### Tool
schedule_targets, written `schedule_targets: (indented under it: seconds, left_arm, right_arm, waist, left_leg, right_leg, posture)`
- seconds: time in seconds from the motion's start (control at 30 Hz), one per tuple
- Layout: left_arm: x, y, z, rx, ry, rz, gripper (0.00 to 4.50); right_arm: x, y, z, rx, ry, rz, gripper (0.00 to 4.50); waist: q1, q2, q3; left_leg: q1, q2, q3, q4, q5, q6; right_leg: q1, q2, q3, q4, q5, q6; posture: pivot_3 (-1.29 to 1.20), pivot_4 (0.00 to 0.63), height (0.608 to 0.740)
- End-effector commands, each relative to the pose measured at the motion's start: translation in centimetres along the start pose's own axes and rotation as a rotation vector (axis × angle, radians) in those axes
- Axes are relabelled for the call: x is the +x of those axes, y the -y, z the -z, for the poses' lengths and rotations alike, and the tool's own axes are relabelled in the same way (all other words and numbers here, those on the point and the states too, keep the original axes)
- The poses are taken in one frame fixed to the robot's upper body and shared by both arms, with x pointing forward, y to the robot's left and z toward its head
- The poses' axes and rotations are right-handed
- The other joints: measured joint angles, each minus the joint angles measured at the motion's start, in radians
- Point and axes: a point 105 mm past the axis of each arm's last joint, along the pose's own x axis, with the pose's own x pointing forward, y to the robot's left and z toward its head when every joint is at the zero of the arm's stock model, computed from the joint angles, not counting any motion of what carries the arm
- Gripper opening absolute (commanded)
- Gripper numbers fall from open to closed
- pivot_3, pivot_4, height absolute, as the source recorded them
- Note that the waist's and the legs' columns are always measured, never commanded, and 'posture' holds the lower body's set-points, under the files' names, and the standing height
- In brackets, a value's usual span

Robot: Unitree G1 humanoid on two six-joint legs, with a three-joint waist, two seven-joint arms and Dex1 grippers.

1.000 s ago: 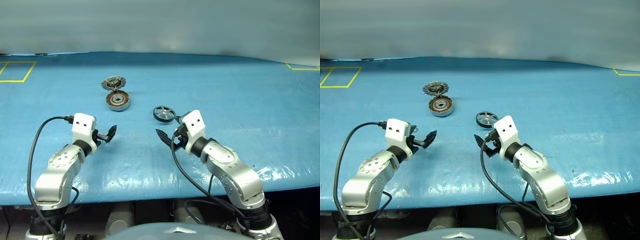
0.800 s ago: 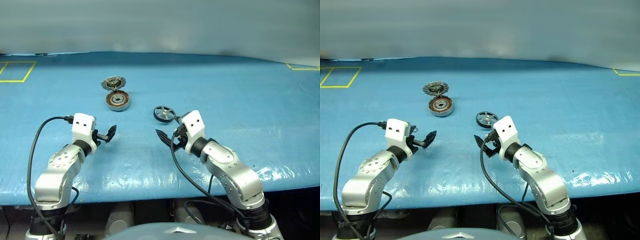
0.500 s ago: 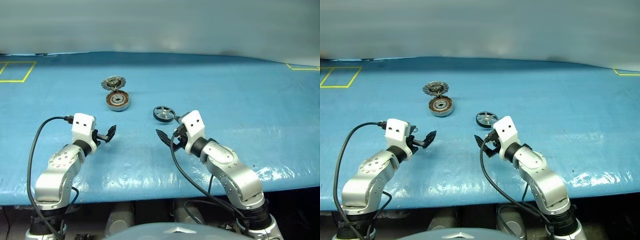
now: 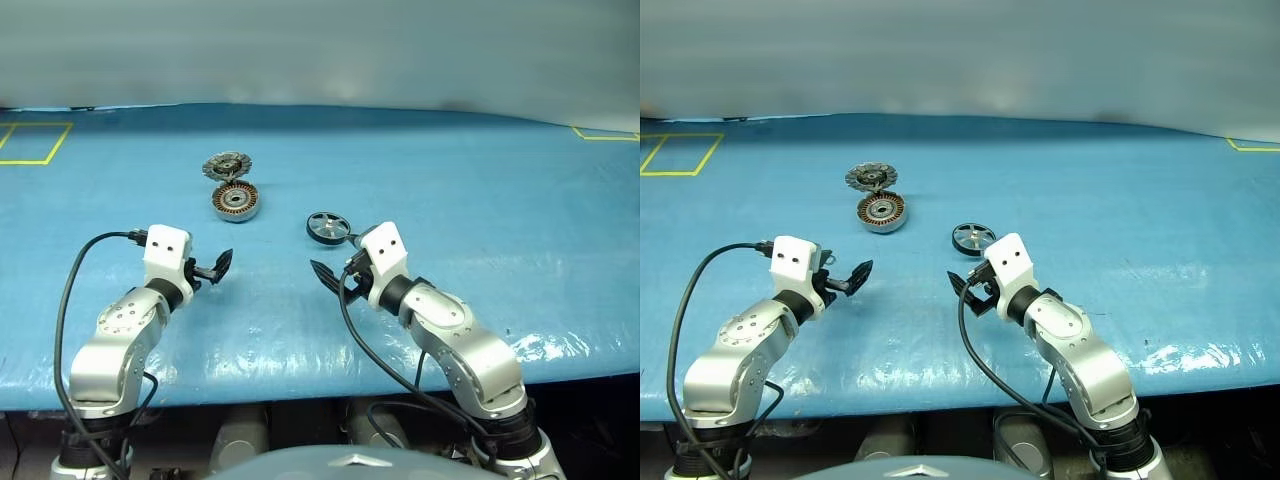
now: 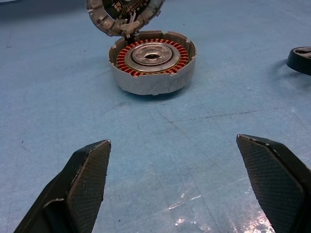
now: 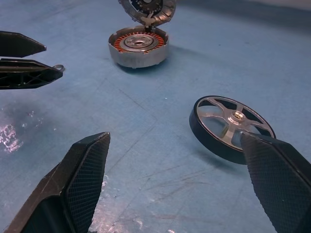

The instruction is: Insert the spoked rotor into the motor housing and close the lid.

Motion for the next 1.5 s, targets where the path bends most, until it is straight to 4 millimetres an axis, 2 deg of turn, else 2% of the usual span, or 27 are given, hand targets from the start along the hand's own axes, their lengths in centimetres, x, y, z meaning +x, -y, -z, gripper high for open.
schedule_targets:
  seconds: [0.03, 0.33, 0.5, 0.67, 0.83, 1.07, 1.17, 1.37, 1.5]
  left_arm:
    - [0.0, -0.1, -0.8, 0.018, 0.027, -0.003, 4.5]
    - [0.3, -0.3, -1.4, 0.05, 0.031, 0.011, 4.5]
    - [0.7, -0.8, -2.2, 0.132, 0.025, 0.031, 4.5]
    - [1.7, -1.4, -4.0, 0.262, 0.03, 0.081, 4.5]
    - [3.7, -2.3, -6.5, 0.453, 0.041, 0.167, 4.5]
    - [7.0, -2.0, -8.6, 0.657, -0.12, 0.421, 4.5]
    - [8.1, -0.9, -9.0, 0.751, -0.208, 0.546, 4.5]
    - [9.1, 0.2, -8.8, 0.887, -0.416, 0.71, 4.5]
    - [9.8, 0.7, -9.4, 0.94, -0.491, 0.739, 4.5]
  right_arm:
    - [-0.1, 0.0, -0.9, -0.018, 0.036, 0.005, 4.48]
    - [-0.1, 0.0, -0.9, -0.015, 0.036, 0.009, 4.48]
    - [-0.1, -0.1, -0.8, -0.011, 0.036, 0.012, 4.48]
    - [0.0, -0.1, -0.9, -0.008, 0.04, 0.02, 4.48]
    - [0.1, -0.1, -0.9, -0.01, 0.042, 0.021, 4.48]
    - [0.2, 0.0, -0.9, -0.013, 0.047, 0.032, 4.48]
    - [0.1, 0.0, -0.7, -0.008, 0.047, 0.044, 4.48]
    - [-0.1, 0.1, -0.6, 0.002, 0.054, 0.072, 4.48]
    - [-0.3, 0.2, -0.6, 0.015, 0.061, 0.096, 4.48]
  waist:
    - [0.0, 0.0, 0.0]
    - [0.0, 0.0, 0.0]
    - [0.0, 0.0, 0.0]
    - [0.0, 0.0, 0.0]
    - [0.001, 0.0, 0.0]
    - [0.002, 0.0, 0.0]
    - [-0.001, 0.0, 0.001]
    - [-0.008, 0.0, 0.001]
    - [-0.009, 0.0, 0.002]
  left_leg:
    - [0.0, 0.0, 0.0, 0.0, 0.0, 0.0]
    - [0.0, 0.0, 0.0, 0.0, 0.0, 0.0]
    - [0.0, 0.0, 0.0, 0.0, 0.0, 0.0]
    - [0.0, 0.0, 0.0, 0.0, 0.0, 0.0]
    - [0.0, 0.0, 0.0, 0.0, 0.0, 0.0]
    - [-0.004, 0.0, -0.002, 0.0, 0.0, 0.0]
    - [-0.005, 0.0, -0.002, 0.0, 0.0, 0.0]
    - [-0.008, -0.001, -0.002, 0.0, -0.002, 0.003]
    - [-0.008, -0.001, -0.002, 0.0, -0.003, 0.005]
  right_leg:
    - [0.0, 0.0, 0.0, 0.0, 0.0, 0.0]
    - [0.0, 0.0, 0.0, 0.0, 0.0, 0.0]
    - [0.0, 0.0, 0.0, 0.0, 0.0, 0.0]
    - [0.0, 0.0, 0.0, 0.0, 0.0, 0.0]
    - [0.0, 0.0, -0.001, 0.0, 0.0, 0.0]
    - [-0.002, 0.0, -0.002, 0.0, 0.001, 0.001]
    - [-0.003, 0.0, -0.003, 0.0, 0.001, 0.001]
    - [-0.005, 0.0, -0.003, 0.0, 0.0, 0.0]
    - [-0.005, 0.0, -0.002, 0.0, 0.0, 0.0]
  posture:
    - [0.0, 0.15, 0.74]
    - [0.0, 0.15, 0.74]
    - [0.0, 0.15, 0.74]
    - [0.0, 0.15, 0.74]
    - [0.0, 0.15, 0.74]
    - [0.0, 0.15, 0.74]
    - [0.0, 0.15, 0.74]
    - [0.0, 0.15, 0.74]
    - [0.0, 0.15, 0.74]
